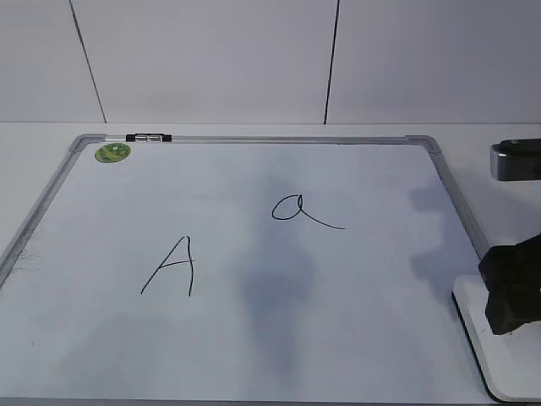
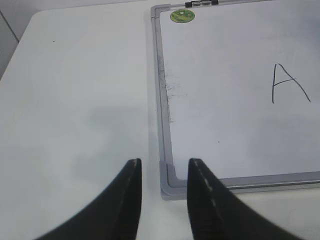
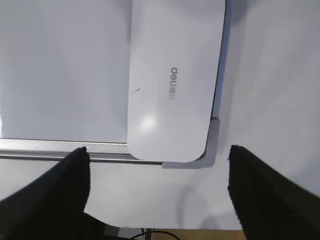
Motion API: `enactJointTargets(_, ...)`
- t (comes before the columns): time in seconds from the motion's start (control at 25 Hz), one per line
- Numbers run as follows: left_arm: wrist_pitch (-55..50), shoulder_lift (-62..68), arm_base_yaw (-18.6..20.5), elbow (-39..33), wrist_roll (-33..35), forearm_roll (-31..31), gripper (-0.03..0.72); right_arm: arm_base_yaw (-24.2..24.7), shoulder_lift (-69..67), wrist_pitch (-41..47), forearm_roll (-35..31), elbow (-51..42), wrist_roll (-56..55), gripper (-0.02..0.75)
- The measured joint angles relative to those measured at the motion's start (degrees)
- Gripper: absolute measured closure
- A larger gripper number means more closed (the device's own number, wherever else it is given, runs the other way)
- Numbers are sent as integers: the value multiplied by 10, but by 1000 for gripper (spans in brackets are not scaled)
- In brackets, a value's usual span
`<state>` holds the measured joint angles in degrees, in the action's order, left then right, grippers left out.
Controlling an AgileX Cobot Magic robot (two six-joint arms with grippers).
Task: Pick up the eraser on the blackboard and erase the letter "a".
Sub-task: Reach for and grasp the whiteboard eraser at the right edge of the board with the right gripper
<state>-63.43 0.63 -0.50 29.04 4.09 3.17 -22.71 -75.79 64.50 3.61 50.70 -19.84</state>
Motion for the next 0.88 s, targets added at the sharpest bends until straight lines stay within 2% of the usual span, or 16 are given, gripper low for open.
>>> enactJointTargets(0.36,0,0,0,0,0,0,454,2,-34,-26,7,0,-2,52)
enactJointTargets(0.72,0,0,0,0,0,0,454,51,-35,-39,-17,0,27,52)
enactJointTargets(0.88,0,0,0,0,0,0,454,54,-35,-47,-24,0,39,52)
